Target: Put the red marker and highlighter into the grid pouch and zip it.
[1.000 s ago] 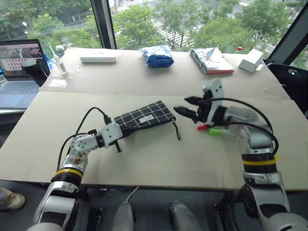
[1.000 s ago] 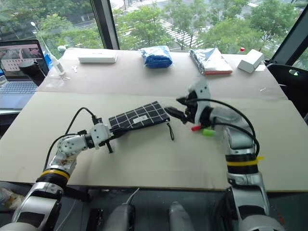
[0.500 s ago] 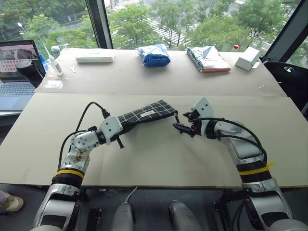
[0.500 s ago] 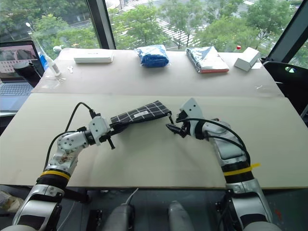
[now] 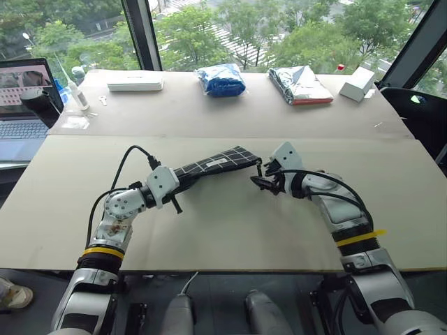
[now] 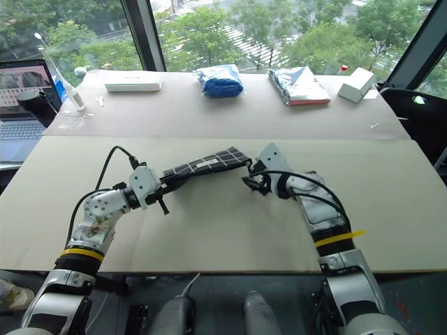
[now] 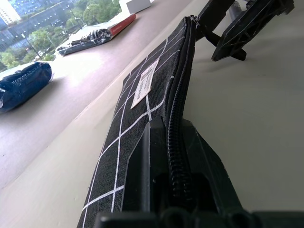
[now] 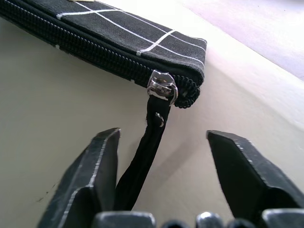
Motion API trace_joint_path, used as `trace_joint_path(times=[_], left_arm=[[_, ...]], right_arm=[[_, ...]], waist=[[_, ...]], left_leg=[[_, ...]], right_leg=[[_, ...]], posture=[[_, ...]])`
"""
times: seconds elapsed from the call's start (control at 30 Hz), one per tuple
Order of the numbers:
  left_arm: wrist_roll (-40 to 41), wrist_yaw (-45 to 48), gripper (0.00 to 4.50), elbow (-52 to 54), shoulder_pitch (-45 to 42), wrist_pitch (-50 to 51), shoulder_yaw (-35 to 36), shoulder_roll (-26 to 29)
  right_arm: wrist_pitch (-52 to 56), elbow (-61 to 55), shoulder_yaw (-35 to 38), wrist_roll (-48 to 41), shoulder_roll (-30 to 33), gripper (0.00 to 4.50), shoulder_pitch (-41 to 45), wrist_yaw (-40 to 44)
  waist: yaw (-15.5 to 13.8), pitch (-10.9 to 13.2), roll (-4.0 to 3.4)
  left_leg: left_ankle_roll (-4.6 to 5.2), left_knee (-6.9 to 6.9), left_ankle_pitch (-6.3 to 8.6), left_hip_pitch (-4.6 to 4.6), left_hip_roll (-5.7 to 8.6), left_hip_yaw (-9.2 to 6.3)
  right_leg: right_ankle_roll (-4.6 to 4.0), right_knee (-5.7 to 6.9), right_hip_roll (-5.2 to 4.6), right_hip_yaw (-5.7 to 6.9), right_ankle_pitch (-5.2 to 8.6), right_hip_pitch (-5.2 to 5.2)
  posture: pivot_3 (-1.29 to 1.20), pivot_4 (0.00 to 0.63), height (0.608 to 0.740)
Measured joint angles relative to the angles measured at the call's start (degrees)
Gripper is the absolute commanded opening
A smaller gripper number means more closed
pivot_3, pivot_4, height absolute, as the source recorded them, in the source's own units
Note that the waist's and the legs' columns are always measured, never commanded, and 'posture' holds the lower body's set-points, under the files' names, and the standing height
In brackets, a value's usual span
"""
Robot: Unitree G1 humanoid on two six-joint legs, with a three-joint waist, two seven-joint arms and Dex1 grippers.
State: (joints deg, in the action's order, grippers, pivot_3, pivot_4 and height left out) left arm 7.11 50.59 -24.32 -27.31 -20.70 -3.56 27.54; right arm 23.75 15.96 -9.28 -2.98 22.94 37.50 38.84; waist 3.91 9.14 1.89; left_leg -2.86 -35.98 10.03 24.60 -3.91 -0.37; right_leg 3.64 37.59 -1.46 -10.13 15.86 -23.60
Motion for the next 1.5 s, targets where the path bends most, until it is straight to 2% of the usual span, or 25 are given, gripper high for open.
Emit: trace_joint_path(times=[0.03,0.2,0.43,0.9,1.13,1.2,1.23,1.4,1.43,1.5], left_arm=[[0.0,0.0,0.00,0.1,0.0,0.0,0.0,0.0],[0.0,-0.4,0.00,0.9,0.3,0.4,0.2,-0.1],[0.0,-0.8,0.00,1.0,0.6,0.9,0.5,-0.1],[-0.1,-1.1,0.00,1.0,0.7,0.8,0.8,-0.3],[-0.2,-1.1,0.00,1.0,0.7,0.8,0.8,-0.8],[-0.2,-1.1,0.00,1.0,0.7,0.8,0.8,-0.8],[-0.2,-1.1,0.00,1.0,0.7,0.8,0.8,-0.8],[-0.2,-1.1,0.00,1.0,0.7,0.8,0.7,-1.0],[-0.2,-1.1,0.00,0.9,0.7,0.8,0.7,-1.0],[-0.2,-1.1,0.00,0.9,0.7,0.7,0.7,-1.2]], right_arm=[[-0.1,0.0,-0.3,0.0,-0.1,1.83,0.0,0.3],[-0.3,-0.5,-1.5,-0.5,-0.5,0.07,0.0,4.3],[-0.3,-2.0,-2.1,-0.5,-1.2,0.03,0.3,8.0],[0.6,-2.1,-8.4,0.0,-12.7,0.03,6.9,7.2],[1.3,-2.8,-11.9,0.8,-14.5,0.03,6.8,7.1],[1.2,-2.8,-12.2,1.7,-14.4,0.70,6.8,6.5],[1.2,-2.7,-12.2,1.8,-13.9,0.82,6.7,6.1],[2.0,-3.1,-10.5,1.3,-11.9,2.50,6.2,6.6],[2.9,-4.1,-9.6,0.3,-10.8,2.98,6.0,7.0],[5.4,-6.7,-7.9,-1.6,-9.5,3.53,4.8,8.5]], waist=[[0.0,0.0,0.00],[0.0,0.0,0.00],[0.0,0.0,0.00],[-0.1,0.0,-0.01],[0.0,0.0,-0.01],[0.0,0.0,-0.01],[0.0,0.0,-0.01],[-0.1,0.0,-0.01],[0.0,0.0,-0.01],[0.0,0.0,-0.01]], left_leg=[[0.00,0.00,0.00,0.00,0.00,0.00],[0.00,-0.01,0.00,0.00,0.00,0.00],[0.00,-0.01,0.00,0.00,0.00,0.00],[0.00,-0.02,0.00,0.04,0.00,-0.02],[0.00,-0.01,0.00,0.05,0.00,-0.03],[0.00,-0.01,0.00,0.06,0.00,-0.03],[0.00,-0.01,0.00,0.06,-0.01,-0.03],[0.00,-0.02,0.00,0.08,0.00,-0.03],[0.00,-0.02,0.00,0.08,0.00,-0.03],[0.00,0.00,0.00,0.08,-0.01,-0.04]], right_leg=[[0.00,0.00,0.00,0.00,0.00,0.00],[0.00,0.01,0.00,0.00,0.00,0.00],[0.00,0.01,0.00,0.00,0.00,0.00],[-0.01,0.06,0.00,0.03,-0.01,-0.06],[-0.01,0.09,0.01,0.03,-0.01,-0.10],[-0.01,0.09,0.01,0.03,-0.01,-0.10],[-0.01,0.09,0.01,0.03,-0.01,-0.10],[-0.01,0.09,0.00,0.04,-0.01,-0.10],[-0.01,0.08,0.01,0.03,-0.01,-0.10],[-0.01,0.08,0.01,0.04,-0.01,-0.11]], posture=[[0.00,0.150,0.740],[0.00,0.150,0.740],[0.00,0.150,0.740],[0.00,0.150,0.740],[0.00,0.150,0.740],[0.00,0.150,0.740],[0.00,0.150,0.740],[0.00,0.150,0.740],[0.00,0.150,0.740],[0.00,0.150,0.740]])
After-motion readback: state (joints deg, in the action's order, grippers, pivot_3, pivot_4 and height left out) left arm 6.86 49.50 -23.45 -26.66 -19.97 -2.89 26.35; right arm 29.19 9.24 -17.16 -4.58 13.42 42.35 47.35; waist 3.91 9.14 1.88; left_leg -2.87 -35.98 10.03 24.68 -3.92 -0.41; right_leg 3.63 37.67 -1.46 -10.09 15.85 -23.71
